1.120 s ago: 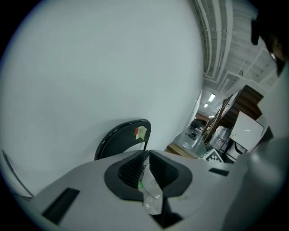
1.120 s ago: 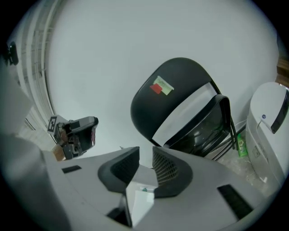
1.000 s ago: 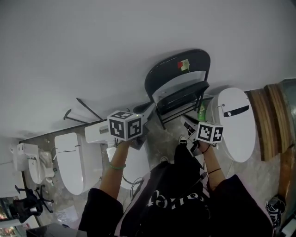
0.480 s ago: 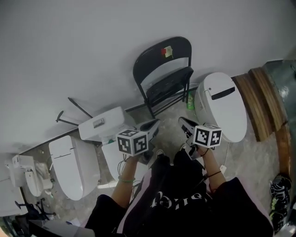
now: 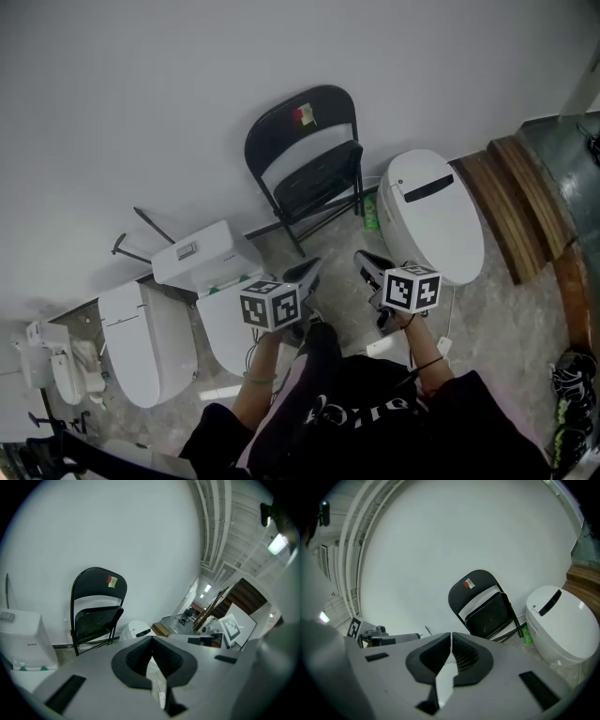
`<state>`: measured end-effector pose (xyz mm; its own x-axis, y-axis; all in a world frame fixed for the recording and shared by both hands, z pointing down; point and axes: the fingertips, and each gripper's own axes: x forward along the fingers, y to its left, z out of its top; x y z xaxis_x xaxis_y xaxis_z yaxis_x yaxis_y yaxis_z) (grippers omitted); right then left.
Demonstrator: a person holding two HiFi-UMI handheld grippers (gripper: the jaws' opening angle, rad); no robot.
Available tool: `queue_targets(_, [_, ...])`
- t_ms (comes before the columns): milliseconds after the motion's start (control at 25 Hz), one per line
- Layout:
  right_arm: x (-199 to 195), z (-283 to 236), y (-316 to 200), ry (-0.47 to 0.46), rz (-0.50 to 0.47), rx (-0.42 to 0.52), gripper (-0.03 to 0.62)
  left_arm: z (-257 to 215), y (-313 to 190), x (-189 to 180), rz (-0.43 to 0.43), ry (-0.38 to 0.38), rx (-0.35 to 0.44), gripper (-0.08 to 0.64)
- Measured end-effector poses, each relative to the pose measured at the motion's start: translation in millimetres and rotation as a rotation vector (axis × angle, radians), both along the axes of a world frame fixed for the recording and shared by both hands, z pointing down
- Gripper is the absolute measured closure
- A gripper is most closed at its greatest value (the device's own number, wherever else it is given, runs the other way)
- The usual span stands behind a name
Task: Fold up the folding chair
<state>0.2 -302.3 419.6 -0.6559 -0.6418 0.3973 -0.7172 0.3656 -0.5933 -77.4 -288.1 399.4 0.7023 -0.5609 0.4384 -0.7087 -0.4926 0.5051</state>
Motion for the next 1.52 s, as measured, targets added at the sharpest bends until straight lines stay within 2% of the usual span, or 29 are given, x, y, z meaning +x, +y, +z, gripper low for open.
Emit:
queue_targets(200, [35,-4,54,0.064,-0.036,0.043,0.569,-5,49,42,-0.029,-0.007,0.022,0.557])
queue_targets(400, [56,-14,98,0.012,-0.048,0.052,0.569,-1,99,71,-0.056,-0.031,0.011,0.557])
queue_targets(560, [63,-20,123,-0.030,-0.050,0.062,0.569,2,129,81,-0.080,-0.029,-0.007,0.557])
queue_targets(760, [66,-10,153,-0.050,-0.036,0.034,0.569,7,159,84,-0.083,-0.028,-0.032,0.557])
queue_targets(960, [69,1,172,-0.073,-0.004,-0.001,0.569,9,174,91,-0.071,0.029,-0.056,0.557])
queue_targets(1160, [48,2,189,-0.088,-0.001,-0.016,0.569,6,197,72,-0.059,0.027,-0.054,0.557])
queue_targets(1320, [11,0,210,-0.077,-0.007,-0.010,0.569,1,217,35,-0.082,0.052,-0.038,0.557])
queue_targets(1520, [-45,3,253,-0.072,-0.008,-0.026,0.569,9,254,-19,-0.065,0.030,-0.036,0.557])
